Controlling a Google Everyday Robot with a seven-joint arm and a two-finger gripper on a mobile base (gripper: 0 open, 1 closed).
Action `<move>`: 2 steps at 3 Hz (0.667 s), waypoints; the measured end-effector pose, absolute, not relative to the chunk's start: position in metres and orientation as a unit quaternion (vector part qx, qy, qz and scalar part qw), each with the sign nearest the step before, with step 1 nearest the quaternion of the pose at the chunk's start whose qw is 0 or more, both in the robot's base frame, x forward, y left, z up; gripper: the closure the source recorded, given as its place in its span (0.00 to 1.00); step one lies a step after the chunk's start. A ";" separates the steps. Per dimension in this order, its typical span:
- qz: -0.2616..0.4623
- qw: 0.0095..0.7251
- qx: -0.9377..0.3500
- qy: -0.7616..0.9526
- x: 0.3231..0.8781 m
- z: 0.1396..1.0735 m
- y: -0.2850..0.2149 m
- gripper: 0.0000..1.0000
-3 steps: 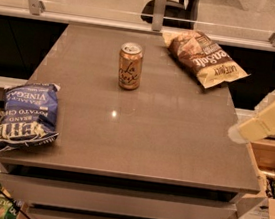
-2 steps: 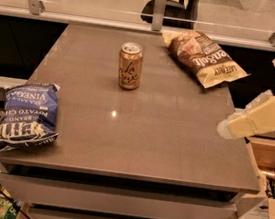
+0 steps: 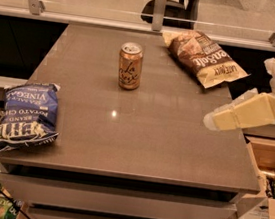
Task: Pick orange can
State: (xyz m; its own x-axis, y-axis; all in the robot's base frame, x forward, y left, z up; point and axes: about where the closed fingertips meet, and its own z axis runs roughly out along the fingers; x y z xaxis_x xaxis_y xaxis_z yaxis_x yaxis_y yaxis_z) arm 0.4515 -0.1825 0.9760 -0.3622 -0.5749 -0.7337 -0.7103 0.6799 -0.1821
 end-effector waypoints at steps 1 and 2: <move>0.083 0.409 -0.391 0.820 0.451 0.977 -0.182 0.00; 0.089 0.425 -0.386 0.814 0.454 0.974 -0.175 0.00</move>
Offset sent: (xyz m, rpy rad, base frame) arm 0.0065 0.0179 -0.0072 0.0859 -0.0818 -0.0100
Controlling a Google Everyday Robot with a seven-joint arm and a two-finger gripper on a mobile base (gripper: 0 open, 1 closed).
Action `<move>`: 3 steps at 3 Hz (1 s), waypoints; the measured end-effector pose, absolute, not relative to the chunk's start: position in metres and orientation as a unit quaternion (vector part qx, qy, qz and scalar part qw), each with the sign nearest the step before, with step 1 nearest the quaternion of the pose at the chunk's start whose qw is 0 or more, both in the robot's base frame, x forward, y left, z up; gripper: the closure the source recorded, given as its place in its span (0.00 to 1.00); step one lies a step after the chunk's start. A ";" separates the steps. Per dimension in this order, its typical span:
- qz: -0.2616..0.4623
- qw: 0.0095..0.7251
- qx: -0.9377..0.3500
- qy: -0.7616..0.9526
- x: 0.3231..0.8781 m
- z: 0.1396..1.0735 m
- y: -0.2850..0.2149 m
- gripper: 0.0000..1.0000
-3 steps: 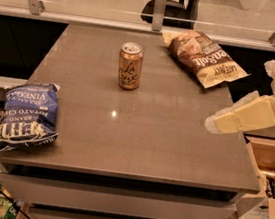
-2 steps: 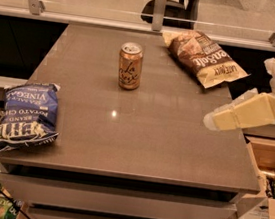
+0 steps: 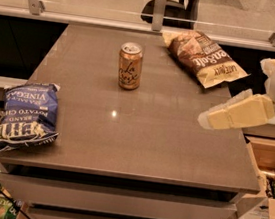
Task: Pick orange can
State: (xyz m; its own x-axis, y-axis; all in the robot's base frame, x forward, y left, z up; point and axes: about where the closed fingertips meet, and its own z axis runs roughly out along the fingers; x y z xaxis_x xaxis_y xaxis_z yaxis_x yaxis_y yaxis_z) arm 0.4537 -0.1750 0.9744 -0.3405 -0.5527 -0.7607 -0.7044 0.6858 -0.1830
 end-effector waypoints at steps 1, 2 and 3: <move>0.099 0.455 -0.368 0.805 0.463 0.968 -0.163 0.00; 0.100 0.478 -0.350 0.799 0.473 0.963 -0.152 0.00; 0.096 0.492 -0.337 0.797 0.489 0.953 -0.135 0.00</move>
Offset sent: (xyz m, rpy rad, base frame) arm 0.0342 0.0321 -0.0185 0.1399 -0.1382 -0.0956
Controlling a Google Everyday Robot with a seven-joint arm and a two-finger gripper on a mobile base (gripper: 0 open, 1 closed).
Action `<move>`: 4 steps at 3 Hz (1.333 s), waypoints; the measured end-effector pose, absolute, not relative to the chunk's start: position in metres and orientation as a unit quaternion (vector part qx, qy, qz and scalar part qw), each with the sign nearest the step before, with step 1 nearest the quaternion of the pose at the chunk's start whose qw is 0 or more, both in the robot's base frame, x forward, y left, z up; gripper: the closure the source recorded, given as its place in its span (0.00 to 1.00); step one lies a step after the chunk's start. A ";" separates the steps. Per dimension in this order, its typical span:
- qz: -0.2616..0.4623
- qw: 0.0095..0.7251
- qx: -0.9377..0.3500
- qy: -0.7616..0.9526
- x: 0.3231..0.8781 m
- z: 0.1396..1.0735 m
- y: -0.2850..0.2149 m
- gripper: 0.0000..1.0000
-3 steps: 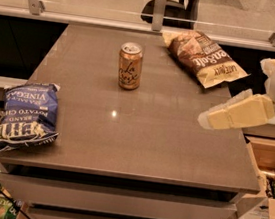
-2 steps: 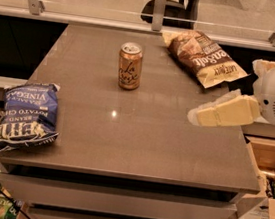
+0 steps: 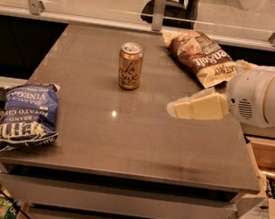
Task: Pick orange can
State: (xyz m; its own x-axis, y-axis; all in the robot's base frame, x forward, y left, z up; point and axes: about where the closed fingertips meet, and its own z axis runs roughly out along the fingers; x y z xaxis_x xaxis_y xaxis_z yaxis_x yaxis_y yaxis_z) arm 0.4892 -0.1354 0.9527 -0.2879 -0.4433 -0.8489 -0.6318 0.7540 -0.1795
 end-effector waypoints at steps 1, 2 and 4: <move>0.107 0.504 -0.332 0.790 0.504 0.945 -0.119 0.00; 0.131 0.518 -0.325 0.780 0.519 0.938 -0.101 0.00; 0.182 0.551 -0.309 0.754 0.543 0.934 -0.065 0.00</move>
Offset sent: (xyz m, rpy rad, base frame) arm 0.0480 0.0535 -0.0258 0.1700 -0.0453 0.0400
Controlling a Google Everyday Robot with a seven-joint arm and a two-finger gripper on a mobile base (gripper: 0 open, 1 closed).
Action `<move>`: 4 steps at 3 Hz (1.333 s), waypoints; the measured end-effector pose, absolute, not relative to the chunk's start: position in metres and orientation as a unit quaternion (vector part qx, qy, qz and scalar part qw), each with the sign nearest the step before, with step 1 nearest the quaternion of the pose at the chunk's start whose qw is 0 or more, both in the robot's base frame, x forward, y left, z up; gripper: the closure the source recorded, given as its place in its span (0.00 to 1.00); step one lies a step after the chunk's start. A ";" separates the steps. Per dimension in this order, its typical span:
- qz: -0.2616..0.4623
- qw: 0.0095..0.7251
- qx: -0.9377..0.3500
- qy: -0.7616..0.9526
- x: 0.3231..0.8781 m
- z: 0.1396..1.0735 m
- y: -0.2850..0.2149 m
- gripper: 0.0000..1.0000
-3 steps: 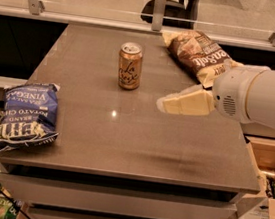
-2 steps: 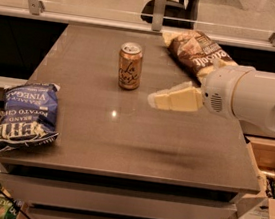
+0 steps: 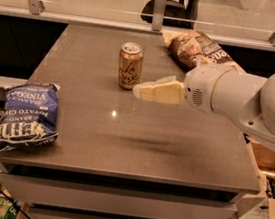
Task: Pick orange can
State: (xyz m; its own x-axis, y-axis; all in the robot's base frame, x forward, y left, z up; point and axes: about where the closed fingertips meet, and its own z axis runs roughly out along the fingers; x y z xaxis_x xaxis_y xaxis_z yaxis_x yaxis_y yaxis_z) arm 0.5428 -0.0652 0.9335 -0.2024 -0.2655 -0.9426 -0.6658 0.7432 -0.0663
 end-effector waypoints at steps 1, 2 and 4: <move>0.205 0.563 -0.298 0.743 0.554 0.927 -0.048 0.00; 0.225 0.572 -0.289 0.734 0.568 0.921 -0.035 0.00; 0.249 0.579 -0.293 0.719 0.602 0.911 -0.007 0.00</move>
Offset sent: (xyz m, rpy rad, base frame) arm 0.0438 0.0403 -0.0251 0.1710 -0.0249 0.0283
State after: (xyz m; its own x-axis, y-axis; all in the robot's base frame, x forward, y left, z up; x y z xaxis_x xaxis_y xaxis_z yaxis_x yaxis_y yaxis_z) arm 0.6024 -0.0068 0.9111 -0.1577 -0.1319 -0.9786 -0.7092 0.7047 0.0193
